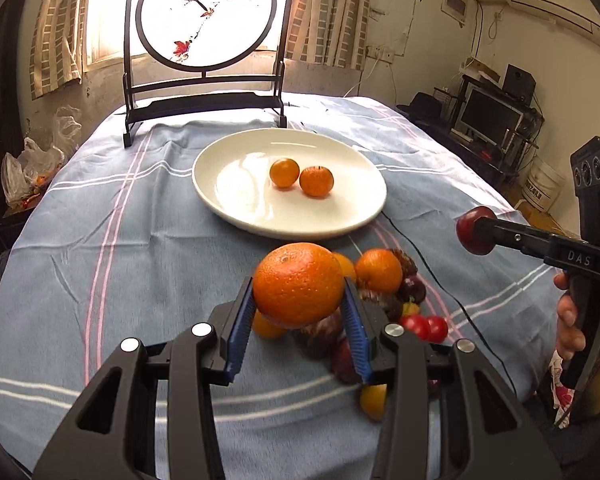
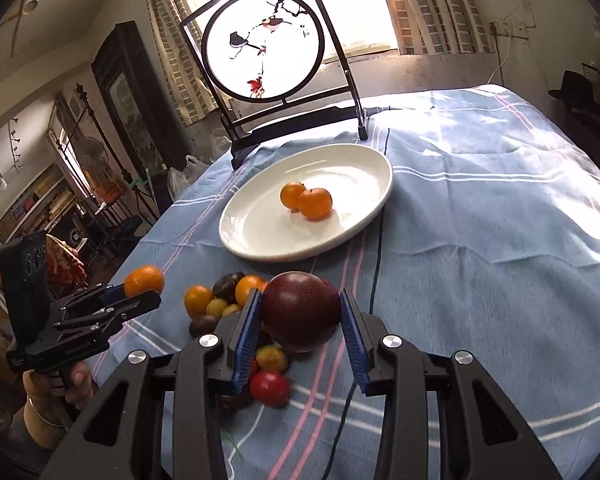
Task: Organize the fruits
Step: 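Lower the tangerine and plum onto the white plate and open both grippers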
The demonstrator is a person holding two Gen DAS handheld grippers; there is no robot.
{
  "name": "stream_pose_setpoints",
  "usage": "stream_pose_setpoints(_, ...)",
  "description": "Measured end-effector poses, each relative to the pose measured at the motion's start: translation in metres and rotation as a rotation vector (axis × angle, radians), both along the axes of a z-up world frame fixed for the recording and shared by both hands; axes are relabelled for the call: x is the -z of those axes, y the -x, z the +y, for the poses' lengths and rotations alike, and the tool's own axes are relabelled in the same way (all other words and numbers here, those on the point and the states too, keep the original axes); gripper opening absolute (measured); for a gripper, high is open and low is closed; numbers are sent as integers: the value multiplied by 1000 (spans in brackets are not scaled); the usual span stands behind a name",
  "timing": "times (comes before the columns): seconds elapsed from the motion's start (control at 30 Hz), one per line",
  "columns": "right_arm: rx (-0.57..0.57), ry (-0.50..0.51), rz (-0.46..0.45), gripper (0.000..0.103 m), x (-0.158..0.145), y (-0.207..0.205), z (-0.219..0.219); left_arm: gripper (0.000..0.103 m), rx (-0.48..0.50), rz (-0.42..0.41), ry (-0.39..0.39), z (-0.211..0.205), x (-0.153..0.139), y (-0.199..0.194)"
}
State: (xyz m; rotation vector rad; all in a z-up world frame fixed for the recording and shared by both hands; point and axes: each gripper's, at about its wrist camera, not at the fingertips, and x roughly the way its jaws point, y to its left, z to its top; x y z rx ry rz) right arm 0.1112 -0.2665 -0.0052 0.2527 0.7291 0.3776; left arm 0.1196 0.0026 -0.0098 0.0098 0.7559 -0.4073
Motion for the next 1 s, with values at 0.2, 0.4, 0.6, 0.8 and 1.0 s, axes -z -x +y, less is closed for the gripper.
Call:
stream_pose_setpoints(0.2,0,23,38,40,-4,-75,21,41,-6,55,-22,-23,0,-72)
stream_pose_setpoints(0.4,45,59,45,59,7,-129,31,45,-54,149,-76,-32,20,-130)
stream_pose_setpoints(0.6,29,69,-4,59,1,-93,26,65,-61,53,-66,-13,1,-87)
stream_pose_setpoints(0.8,18,64,-11,60,16,-18,10,70,-31,19,-156,4,12,-20)
stream_pose_setpoints(1.0,55,35,-23,64,33,36,-5,62,-23,57,-209,8,43,2)
